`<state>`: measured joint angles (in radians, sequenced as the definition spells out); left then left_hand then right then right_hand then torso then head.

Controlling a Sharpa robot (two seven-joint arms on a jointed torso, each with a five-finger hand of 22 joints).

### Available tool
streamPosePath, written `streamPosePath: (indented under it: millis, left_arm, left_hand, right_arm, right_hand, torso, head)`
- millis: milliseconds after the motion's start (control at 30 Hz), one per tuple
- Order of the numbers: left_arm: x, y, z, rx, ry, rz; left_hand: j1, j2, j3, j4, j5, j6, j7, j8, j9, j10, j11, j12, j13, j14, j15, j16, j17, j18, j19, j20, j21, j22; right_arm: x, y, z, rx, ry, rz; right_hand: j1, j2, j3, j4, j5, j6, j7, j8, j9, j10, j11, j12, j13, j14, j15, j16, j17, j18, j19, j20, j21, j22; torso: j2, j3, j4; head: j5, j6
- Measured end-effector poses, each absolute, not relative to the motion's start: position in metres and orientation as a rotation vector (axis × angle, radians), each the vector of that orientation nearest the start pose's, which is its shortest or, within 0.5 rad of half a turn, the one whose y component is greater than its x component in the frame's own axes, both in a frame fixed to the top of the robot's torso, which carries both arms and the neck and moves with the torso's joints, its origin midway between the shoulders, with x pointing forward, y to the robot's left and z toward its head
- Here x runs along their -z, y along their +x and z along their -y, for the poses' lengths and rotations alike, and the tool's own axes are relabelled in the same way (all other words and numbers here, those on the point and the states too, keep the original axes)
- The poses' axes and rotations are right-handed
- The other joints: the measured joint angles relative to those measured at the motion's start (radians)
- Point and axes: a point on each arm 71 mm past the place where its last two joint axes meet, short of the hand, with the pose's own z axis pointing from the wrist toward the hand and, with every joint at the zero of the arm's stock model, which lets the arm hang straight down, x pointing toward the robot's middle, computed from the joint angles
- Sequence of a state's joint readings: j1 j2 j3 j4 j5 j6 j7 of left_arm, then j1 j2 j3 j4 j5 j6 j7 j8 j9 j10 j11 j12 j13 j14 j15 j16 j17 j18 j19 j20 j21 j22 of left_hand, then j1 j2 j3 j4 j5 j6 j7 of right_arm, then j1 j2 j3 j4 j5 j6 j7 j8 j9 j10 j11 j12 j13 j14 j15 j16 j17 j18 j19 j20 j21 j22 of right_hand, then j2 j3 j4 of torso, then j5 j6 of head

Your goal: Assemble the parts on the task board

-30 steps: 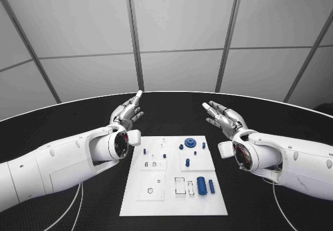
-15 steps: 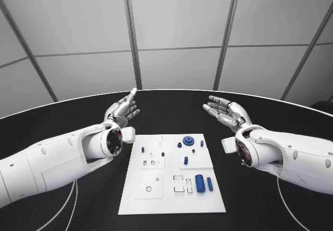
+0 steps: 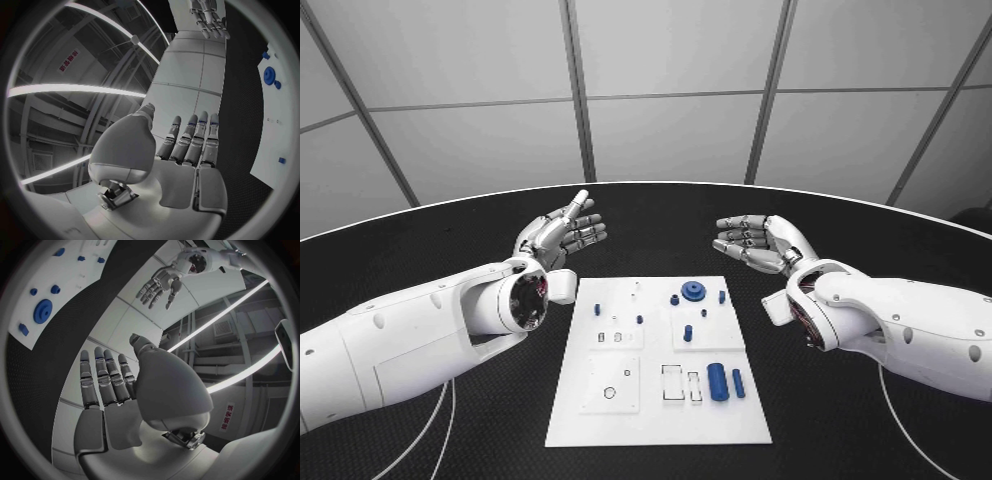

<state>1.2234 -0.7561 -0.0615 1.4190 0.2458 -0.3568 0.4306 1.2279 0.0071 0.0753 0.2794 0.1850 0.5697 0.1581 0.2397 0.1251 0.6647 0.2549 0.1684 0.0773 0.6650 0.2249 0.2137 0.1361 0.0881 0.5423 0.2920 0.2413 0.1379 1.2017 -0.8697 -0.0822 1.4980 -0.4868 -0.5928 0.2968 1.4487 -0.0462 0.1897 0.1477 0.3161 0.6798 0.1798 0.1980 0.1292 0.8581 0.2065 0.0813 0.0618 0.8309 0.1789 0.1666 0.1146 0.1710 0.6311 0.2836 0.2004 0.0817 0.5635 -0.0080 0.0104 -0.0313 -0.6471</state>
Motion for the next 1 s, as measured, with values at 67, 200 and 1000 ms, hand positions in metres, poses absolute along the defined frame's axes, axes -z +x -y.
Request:
streamPosePath:
  millis: [67,200,1000]
  left_arm:
    - [0.185,0.512,-0.205,1.555,-1.347,-1.307]
    - [0.182,0.507,-0.204,1.598,-1.286,-1.354]
    - [0.161,0.479,-0.209,1.674,-1.207,-1.418]
  left_hand:
    - [0.052,-0.008,0.014,-0.014,0.000,0.109,0.018,0.046,0.022,0.099,-0.014,0.024,0.001,0.097,-0.021,0.047,0.021,0.028,0.090,-0.004,0.050,0.020]
    - [0.158,-0.038,0.065,-0.060,0.000,0.207,0.038,0.080,0.036,0.216,-0.047,0.035,-0.007,0.199,-0.057,0.097,0.049,0.063,0.162,-0.005,0.094,0.031]
    - [0.213,-0.106,0.211,-0.072,0.000,0.288,0.060,0.082,0.029,0.338,-0.077,0.001,-0.010,0.275,-0.090,0.123,0.087,0.076,0.249,-0.026,0.162,0.049]
  right_arm:
    - [0.186,0.491,0.236,-1.071,0.628,-1.448]
    - [0.188,0.491,0.230,-1.011,0.467,-1.530]
    - [0.158,0.517,0.191,-0.562,-0.208,-1.598]
  right_hand:
    - [0.015,-0.015,0.036,-0.009,-0.007,0.055,0.009,0.015,0.007,0.058,-0.011,0.004,0.001,0.054,-0.012,0.017,0.009,0.000,0.059,-0.008,0.022,0.006]
    - [0.020,-0.063,0.109,-0.024,-0.021,0.140,0.024,0.035,0.016,0.156,-0.034,0.004,0.003,0.156,-0.040,0.052,0.034,0.000,0.164,-0.032,0.068,0.020]
    - [-0.065,-0.194,0.262,-0.059,-0.009,0.266,-0.030,0.045,0.088,0.283,-0.120,-0.002,0.094,0.629,-0.181,0.699,0.679,-0.020,0.570,-0.183,0.786,0.606]
  torso:
    - [0.005,-0.0002,0.0037]
    - [0.019,0.0000,0.0109]
    - [0.114,0.0047,0.0566]
  head:
    - [-0.004,0.001]
    - [-0.012,0.001]
    - [-0.061,0.045]
